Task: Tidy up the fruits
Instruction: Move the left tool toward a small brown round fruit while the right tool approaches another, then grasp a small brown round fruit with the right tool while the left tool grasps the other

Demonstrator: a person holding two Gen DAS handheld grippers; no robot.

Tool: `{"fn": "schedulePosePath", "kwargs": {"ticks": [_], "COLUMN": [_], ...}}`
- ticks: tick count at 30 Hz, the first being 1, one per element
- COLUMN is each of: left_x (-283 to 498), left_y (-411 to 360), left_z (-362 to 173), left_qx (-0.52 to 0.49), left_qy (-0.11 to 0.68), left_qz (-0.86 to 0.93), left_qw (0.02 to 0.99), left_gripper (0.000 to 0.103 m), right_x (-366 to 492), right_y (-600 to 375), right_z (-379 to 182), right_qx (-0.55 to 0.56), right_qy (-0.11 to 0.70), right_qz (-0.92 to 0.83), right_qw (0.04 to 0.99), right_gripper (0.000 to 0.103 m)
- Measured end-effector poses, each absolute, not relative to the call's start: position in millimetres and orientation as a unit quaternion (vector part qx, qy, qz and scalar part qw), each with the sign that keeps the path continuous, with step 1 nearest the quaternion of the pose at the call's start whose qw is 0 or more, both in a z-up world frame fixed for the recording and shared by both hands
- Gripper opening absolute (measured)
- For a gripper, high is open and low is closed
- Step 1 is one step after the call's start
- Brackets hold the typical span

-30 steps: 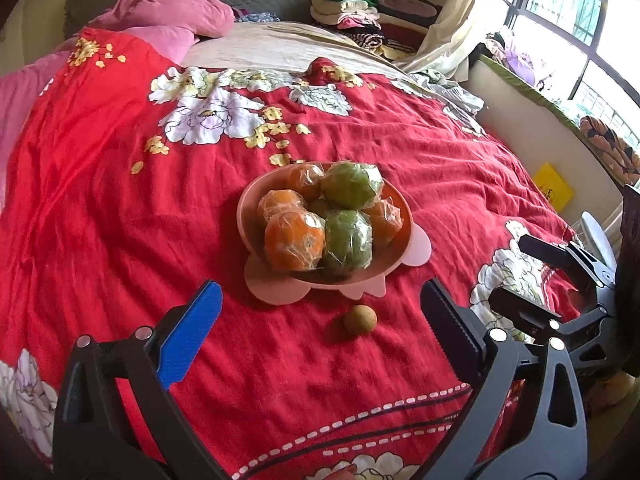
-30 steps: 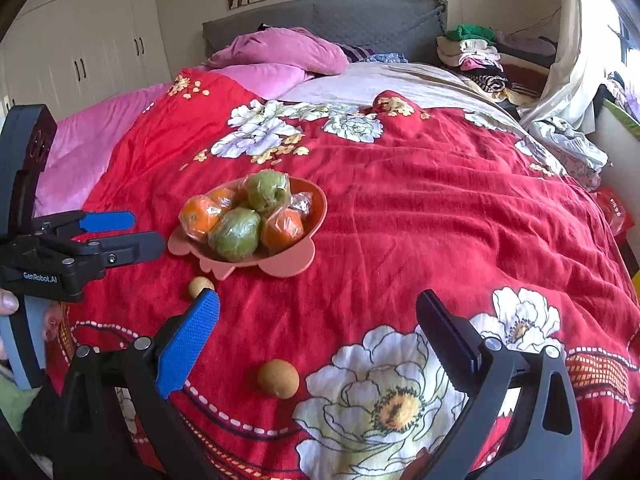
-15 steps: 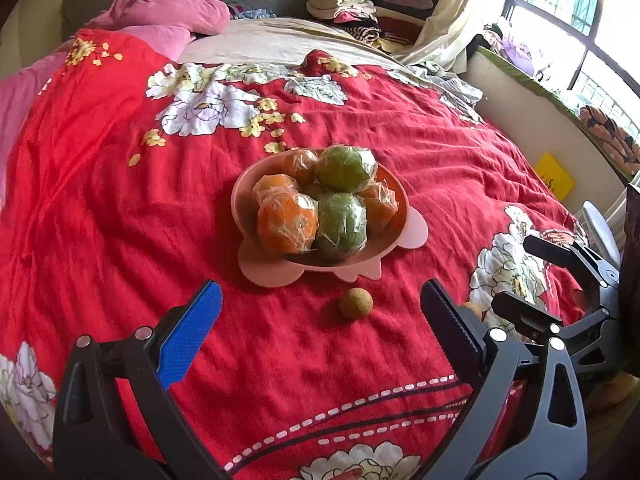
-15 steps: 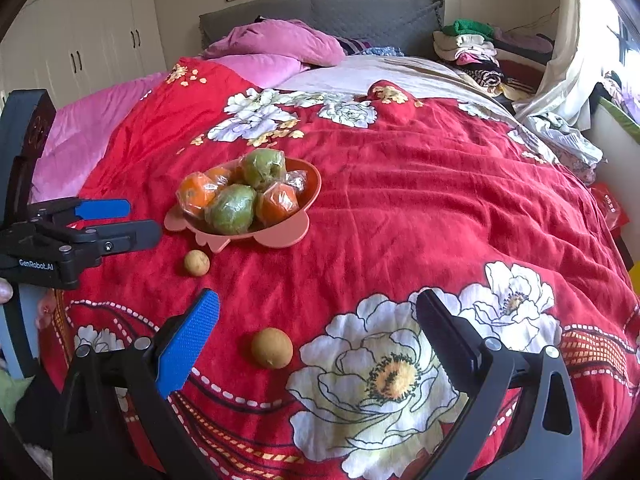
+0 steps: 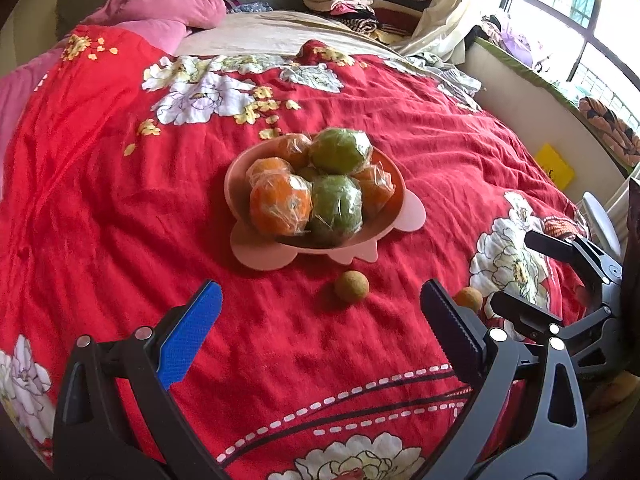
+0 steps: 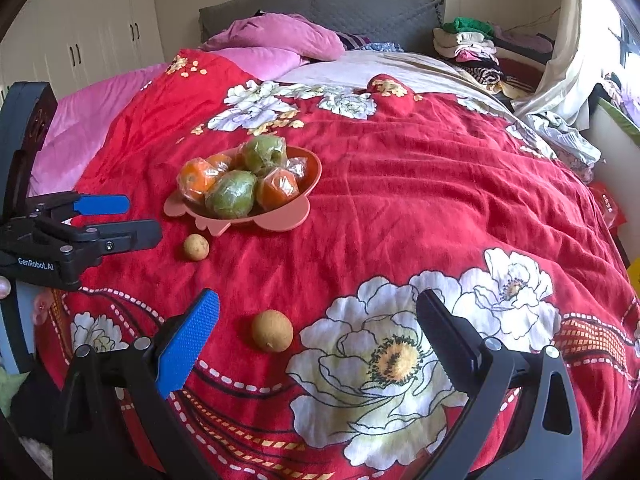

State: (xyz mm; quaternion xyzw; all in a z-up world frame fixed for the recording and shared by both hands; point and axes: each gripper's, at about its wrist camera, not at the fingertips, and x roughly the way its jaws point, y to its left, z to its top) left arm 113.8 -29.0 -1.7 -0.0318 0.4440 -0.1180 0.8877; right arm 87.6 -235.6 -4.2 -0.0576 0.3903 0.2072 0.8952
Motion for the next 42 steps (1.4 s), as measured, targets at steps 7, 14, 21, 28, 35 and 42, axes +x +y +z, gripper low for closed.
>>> {"fn": "schedulePosePath", "kwargs": {"ticks": [7,14,21,28,35,42], "left_x": [112.3,109.9,110.3,112.1,114.1,119.3], "left_y": [-32.0,-35.5,-36.2,-37.9,-39.0,-41.0], "left_z": [-8.7,-17.2,-22.8,-26.9,-29.3,-31.4], "left_qx": [-0.032,-0.032,-0.034,-0.034,-0.034,-0.036], "left_qy": [0.452,0.460,0.464,0.469,0.471,0.475], "left_qz": [-0.123,-0.130,-0.136,-0.144,-0.148,-0.149], "left_qw": [0.883,0.878,0.874,0.871,0.869,0.867], "left_gripper": [0.093,0.093,0.088,0.077,0.068,0.057], "right_x": [85.4,81.4,80.4,80.2,82.7,85.8], "right_y": [-231.9,-229.6,-228.5,-223.2,-215.4,-219.5], "right_z": [-11.6,-17.6,-21.9,-27.6,-35.8,-39.7], "right_qx": [-0.062,-0.066,-0.064,-0.069,-0.066,-0.046], "right_qy": [0.400,0.406,0.408,0.418,0.427,0.426], "right_qz": [0.207,0.211,0.215,0.236,0.259,0.270], "right_qw": [0.891,0.887,0.885,0.875,0.864,0.862], "right_gripper": [0.099,0.099,0.097,0.073,0.039,0.025]}}
